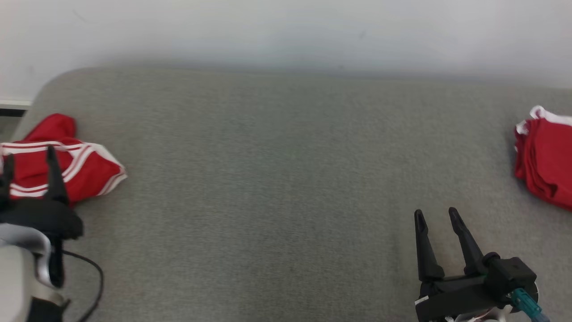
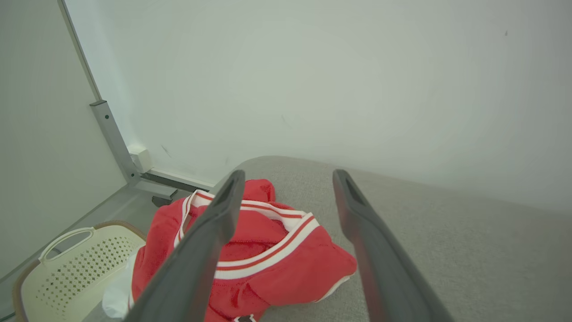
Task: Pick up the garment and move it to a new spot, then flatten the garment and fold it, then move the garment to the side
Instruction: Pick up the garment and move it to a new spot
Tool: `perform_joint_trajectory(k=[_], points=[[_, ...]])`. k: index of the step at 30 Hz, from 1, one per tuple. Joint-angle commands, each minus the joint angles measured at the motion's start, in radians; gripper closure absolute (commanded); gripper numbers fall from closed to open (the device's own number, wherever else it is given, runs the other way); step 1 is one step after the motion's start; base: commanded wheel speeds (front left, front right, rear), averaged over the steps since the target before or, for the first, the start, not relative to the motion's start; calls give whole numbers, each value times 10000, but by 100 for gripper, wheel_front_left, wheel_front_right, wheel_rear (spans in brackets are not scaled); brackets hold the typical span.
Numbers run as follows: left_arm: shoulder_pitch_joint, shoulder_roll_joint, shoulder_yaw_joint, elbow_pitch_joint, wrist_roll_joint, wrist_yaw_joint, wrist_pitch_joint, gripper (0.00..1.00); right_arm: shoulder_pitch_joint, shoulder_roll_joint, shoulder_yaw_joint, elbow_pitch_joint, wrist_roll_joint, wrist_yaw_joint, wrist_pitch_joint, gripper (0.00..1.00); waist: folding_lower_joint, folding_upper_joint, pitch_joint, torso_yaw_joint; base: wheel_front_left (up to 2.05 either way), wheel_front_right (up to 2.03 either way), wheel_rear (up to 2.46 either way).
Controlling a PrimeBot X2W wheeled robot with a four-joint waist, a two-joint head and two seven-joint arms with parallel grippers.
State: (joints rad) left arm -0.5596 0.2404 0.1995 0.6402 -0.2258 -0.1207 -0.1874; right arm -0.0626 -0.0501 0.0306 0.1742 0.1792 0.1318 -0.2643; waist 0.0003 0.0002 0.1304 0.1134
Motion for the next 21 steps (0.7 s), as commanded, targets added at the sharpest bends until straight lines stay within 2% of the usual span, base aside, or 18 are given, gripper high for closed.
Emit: perform_joint_trajectory(k=[1,6,8,14,21], points=[[-707,473,128,484,-184,-14,284,0,-251,-3,-7,-60,126,-24,-6,0,-3,-2,1065,-1126,0,0,0],[-1308,871,177,1039,-237,80,653,0,-466,0,83,-9,162,-24,-6,0,-3,-2,1331,-1484,0,0,0],[-1563,1274,275,1452,-321,73,898,0,-505,-3,111,-2,216,-24,-5,0,-3,-2,1446,-1649,0,0,0],[-2072,1803,427,2711,-444,389,1748,0,-598,3,133,71,260,-24,-5,0,-3,-2,1572,-1932,0,0,0],[-2437,2070,541,4056,-640,634,2725,0,-740,0,89,93,203,-24,-6,0,-3,-2,1674,-1987,0,0,0]])
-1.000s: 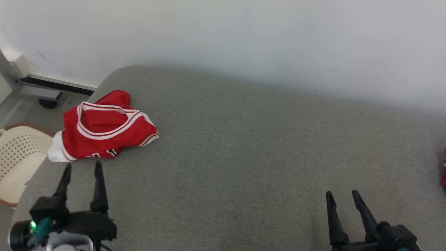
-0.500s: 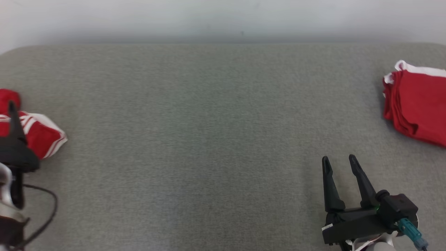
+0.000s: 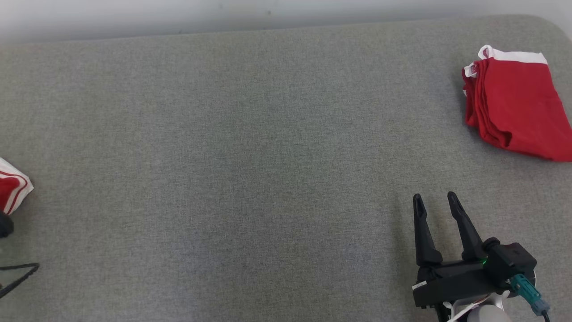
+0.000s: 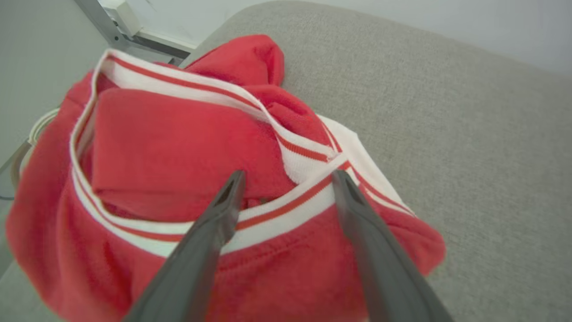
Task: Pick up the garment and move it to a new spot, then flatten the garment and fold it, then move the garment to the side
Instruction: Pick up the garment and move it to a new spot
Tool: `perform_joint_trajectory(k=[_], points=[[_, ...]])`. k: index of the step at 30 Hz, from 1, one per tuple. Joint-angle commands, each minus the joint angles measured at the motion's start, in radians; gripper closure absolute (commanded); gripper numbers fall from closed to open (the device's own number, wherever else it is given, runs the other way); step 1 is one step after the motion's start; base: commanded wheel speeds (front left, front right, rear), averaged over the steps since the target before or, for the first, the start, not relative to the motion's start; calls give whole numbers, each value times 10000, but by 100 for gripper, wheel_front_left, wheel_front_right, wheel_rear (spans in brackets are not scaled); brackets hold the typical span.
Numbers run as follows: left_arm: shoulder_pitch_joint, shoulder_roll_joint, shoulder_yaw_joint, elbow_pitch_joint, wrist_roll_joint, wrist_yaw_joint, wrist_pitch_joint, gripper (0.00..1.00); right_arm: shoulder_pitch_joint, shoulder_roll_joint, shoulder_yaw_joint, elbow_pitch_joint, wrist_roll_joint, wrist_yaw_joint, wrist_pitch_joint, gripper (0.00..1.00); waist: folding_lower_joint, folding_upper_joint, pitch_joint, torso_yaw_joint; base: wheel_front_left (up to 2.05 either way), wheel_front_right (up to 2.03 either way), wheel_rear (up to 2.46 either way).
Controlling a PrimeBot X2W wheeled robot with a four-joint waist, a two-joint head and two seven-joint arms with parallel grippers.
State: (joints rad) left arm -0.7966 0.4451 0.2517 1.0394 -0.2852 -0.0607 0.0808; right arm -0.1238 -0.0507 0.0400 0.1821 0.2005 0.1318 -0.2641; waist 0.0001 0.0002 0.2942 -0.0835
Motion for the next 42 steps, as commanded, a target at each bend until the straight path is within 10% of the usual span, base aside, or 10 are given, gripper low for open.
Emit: perform_joint_trajectory(k=[1,10,11,12,29,42], points=[[-112,-10,61,285,-139,39,291,0,-152,4,-18,14,-32,-24,-8,0,-1,-2,48,-15,0,0,0],[-404,-113,329,1727,-698,377,1570,0,-150,4,39,155,-159,-24,-7,0,-1,-2,-34,35,0,0,0],[-388,-106,321,1715,-709,367,1430,64,-152,3,40,172,-171,-24,-8,0,-1,-2,-59,36,0,0,0],[-361,-97,261,1698,-655,349,1311,100,-155,3,38,191,-173,-24,-8,0,-1,-2,-90,37,0,0,0],[-370,-472,-275,450,-574,-516,-2529,100,473,4,-228,417,27,-24,-7,0,-1,-2,-1240,654,0,0,0],[-996,-2175,-2277,-4079,-837,-692,-2089,100,678,1,-262,512,305,-24,-7,0,-1,-2,-1857,505,0,0,0]])
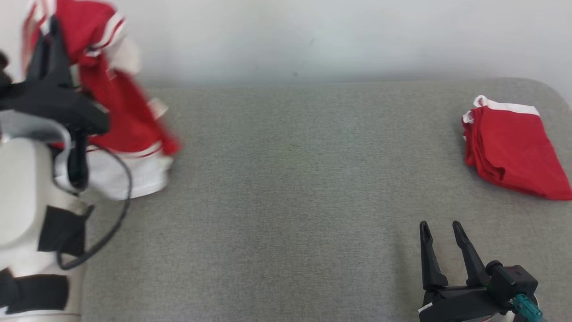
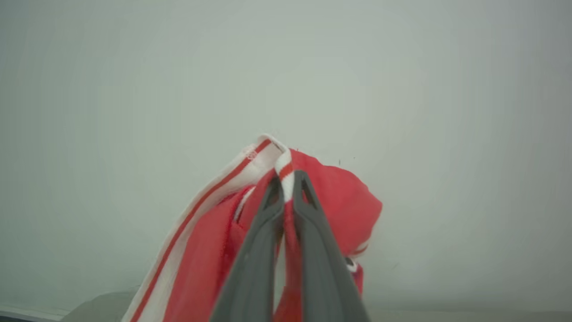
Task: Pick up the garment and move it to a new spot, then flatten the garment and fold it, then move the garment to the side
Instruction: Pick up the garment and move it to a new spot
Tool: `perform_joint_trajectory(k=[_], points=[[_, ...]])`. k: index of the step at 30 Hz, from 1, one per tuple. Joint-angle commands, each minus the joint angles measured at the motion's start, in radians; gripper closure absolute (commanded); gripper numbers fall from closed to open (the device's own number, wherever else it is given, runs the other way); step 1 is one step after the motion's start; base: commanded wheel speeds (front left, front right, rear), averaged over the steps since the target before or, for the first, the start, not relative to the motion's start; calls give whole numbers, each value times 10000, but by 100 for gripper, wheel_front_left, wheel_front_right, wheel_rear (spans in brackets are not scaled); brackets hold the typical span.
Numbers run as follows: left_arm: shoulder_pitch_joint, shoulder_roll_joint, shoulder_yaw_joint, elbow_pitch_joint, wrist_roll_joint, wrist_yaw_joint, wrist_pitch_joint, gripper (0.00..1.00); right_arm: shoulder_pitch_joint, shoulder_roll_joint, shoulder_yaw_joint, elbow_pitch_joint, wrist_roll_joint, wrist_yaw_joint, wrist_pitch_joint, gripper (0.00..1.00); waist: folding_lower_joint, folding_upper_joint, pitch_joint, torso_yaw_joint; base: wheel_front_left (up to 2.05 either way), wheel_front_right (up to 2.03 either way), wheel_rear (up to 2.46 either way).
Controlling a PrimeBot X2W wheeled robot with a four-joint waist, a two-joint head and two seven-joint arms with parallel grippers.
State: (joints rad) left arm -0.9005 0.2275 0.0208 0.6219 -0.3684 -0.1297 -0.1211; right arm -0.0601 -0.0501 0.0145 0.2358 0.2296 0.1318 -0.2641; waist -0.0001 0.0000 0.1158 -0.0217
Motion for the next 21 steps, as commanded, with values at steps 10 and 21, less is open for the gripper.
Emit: perform_joint_trajectory(k=[10,21], points=[[444,-1308,-1318,-3616,-315,156,1614,100,-10,-4,82,100,389,-24,-8,0,1,0,-16,-1334,0,0,0],[1986,-1737,-2538,-4706,-1303,779,1939,100,27,-3,50,203,507,-24,-6,0,1,0,214,-2103,0,0,0]])
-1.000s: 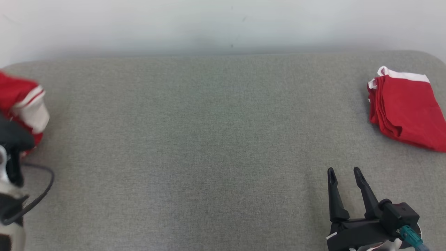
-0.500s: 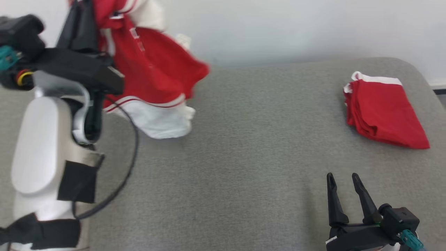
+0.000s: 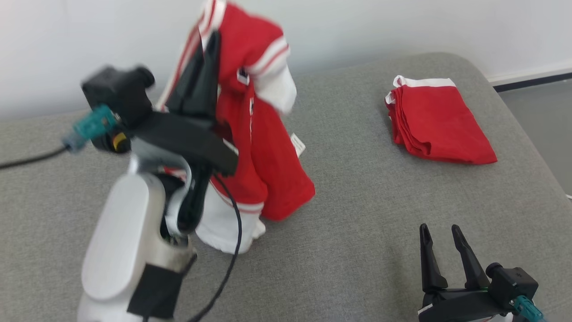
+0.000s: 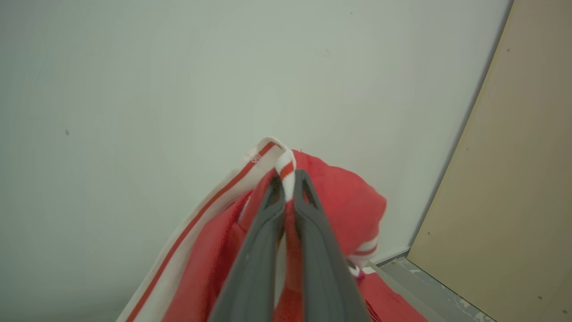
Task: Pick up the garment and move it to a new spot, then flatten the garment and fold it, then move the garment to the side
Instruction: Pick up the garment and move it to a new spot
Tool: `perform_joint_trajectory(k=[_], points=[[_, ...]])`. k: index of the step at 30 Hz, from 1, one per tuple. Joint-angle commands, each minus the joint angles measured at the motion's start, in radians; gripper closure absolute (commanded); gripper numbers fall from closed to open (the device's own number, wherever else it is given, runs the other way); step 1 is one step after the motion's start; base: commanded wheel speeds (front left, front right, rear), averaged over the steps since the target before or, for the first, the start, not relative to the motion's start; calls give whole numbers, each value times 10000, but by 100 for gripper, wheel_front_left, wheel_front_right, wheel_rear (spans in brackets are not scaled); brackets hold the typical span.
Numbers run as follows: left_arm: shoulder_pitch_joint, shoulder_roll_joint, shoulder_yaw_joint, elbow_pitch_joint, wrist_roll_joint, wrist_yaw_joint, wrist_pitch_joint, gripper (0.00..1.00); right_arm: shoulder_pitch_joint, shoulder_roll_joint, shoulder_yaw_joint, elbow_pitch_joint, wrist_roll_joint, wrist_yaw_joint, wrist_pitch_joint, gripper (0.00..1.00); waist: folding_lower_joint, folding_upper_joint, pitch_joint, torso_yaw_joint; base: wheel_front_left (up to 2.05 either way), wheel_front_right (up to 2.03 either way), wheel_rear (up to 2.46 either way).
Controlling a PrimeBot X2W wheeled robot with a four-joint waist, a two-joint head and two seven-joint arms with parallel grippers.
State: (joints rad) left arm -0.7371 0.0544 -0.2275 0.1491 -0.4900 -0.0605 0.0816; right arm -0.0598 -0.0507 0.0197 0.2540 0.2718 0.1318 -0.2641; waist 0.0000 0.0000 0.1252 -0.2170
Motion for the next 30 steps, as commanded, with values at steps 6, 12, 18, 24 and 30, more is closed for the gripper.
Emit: perform_joint_trajectory(k=[6,12,18,24,30], points=[[1801,-8,-187,530,-366,297,-476,100,77,3,35,60,16,-24,-8,0,0,0,190,-114,0,0,0],[3269,341,-37,2399,-452,177,-1207,100,-76,4,142,166,-92,-25,-8,0,0,0,157,-44,0,0,0],[3383,351,-224,3471,-353,-160,-2036,38,130,8,199,210,-196,-25,-8,0,0,0,-90,127,0,0,0],[3381,227,-414,3375,-381,-432,-3154,0,466,3,141,187,-250,-25,-8,0,0,0,-486,601,0,0,0],[4166,359,-133,2743,-109,-365,-3447,0,632,1,113,24,-259,-25,-6,0,0,0,-729,900,0,0,0]])
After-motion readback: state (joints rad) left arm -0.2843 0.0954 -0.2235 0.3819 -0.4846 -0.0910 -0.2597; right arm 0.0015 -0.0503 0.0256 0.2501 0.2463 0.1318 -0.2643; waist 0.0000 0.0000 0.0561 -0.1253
